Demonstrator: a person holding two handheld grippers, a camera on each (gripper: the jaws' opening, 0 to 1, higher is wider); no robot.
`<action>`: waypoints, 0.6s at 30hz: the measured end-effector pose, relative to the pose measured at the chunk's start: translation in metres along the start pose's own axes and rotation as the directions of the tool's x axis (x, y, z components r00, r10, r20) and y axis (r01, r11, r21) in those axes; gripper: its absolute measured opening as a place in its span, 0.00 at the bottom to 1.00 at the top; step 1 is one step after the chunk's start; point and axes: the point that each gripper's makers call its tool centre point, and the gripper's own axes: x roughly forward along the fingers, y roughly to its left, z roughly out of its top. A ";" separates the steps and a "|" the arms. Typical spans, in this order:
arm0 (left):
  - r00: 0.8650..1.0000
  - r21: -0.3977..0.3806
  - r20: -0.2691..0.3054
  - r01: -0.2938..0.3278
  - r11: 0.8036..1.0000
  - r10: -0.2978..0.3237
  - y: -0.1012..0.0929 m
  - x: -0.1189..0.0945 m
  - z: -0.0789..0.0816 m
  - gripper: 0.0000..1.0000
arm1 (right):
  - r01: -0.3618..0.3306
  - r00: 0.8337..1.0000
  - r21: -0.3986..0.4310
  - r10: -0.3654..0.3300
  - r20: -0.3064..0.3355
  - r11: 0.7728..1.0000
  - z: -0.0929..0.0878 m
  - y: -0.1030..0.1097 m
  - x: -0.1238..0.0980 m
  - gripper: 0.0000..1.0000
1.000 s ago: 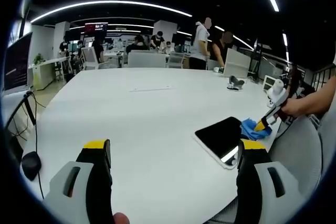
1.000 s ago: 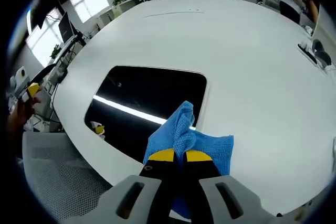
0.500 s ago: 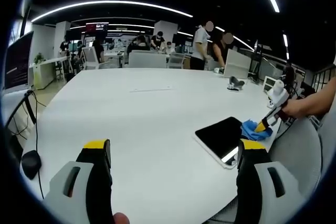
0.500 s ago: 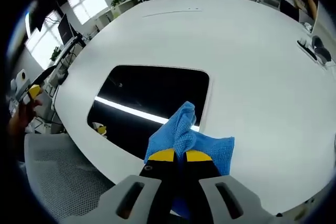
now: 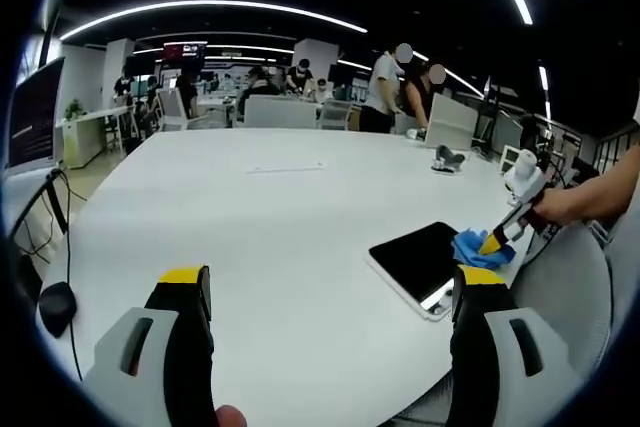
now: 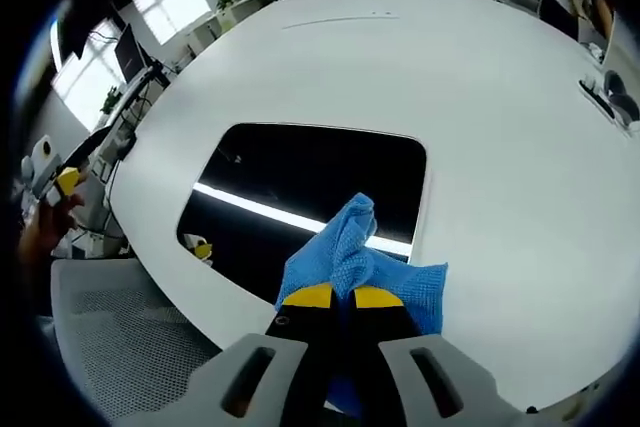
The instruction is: Wipe the mirror surface with the cleaning cloth until all visible marks leave the cleaned area.
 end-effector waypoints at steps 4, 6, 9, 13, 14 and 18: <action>1.000 -0.002 0.004 -0.003 1.000 0.003 0.001 -0.001 0.001 0.99 | -0.013 1.000 -0.009 0.013 -0.002 1.000 0.002 0.012 0.004 0.00; 1.000 -0.002 0.004 -0.004 1.000 0.004 0.002 -0.001 0.001 0.99 | -0.021 1.000 -0.005 0.021 0.000 1.000 0.003 0.017 0.005 0.00; 1.000 -0.006 0.006 -0.006 1.000 0.006 0.003 -0.002 0.001 0.99 | -0.033 0.999 -0.004 0.033 0.001 0.999 0.004 0.025 0.008 0.00; 1.000 -0.005 0.005 -0.006 1.000 0.006 0.003 -0.002 0.000 0.99 | -0.043 0.999 -0.003 0.043 0.000 0.999 0.006 0.032 0.010 0.00; 1.000 -0.005 0.004 -0.006 1.000 0.006 0.003 -0.003 0.000 0.99 | -0.044 0.999 -0.004 0.044 0.001 0.999 0.006 0.033 0.011 0.00; 1.000 -0.006 0.003 -0.008 1.000 0.008 0.003 -0.003 0.000 0.99 | -0.050 0.999 -0.006 0.050 0.002 0.999 0.008 0.038 0.012 0.00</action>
